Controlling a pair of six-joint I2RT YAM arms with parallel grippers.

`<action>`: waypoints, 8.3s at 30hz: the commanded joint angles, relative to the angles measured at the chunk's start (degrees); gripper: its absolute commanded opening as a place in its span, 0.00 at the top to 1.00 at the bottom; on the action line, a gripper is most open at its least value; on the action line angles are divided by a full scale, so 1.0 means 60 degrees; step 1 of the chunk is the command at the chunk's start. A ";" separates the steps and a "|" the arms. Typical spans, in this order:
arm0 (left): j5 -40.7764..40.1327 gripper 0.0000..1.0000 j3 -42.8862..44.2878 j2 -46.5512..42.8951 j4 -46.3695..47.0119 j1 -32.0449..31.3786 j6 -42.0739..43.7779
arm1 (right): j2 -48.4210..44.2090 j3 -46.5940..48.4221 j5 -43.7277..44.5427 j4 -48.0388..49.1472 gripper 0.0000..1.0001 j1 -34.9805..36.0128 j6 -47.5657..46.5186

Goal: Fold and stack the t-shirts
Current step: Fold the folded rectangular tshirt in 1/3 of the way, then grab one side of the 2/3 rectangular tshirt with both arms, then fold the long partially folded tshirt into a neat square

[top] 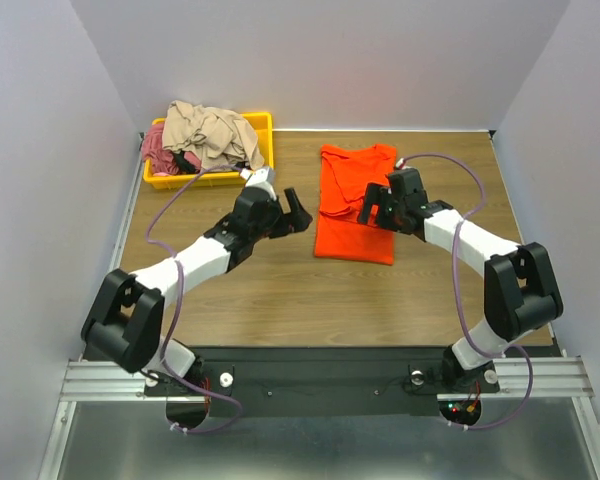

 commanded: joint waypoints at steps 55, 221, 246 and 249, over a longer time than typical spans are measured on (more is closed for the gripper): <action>-0.0259 0.01 -0.3047 -0.2060 0.0075 -0.0100 -0.0929 | 0.2623 0.3506 0.1446 0.1193 0.00 0.0093 -0.1505; -0.1358 1.00 0.0995 -0.0565 -0.1258 -0.1288 -0.0197 | -0.3886 -0.0632 -0.1073 -0.0843 1.00 -0.0771 0.0432; -0.2148 1.00 0.5098 0.3843 -0.1288 0.0530 0.0521 | 0.3145 0.5244 0.0187 0.0138 1.00 -0.0801 -0.1444; -0.2324 1.00 0.5493 0.4371 -0.1200 0.0603 0.0521 | 0.3908 0.5640 0.0288 0.0577 1.00 -0.0801 -0.1620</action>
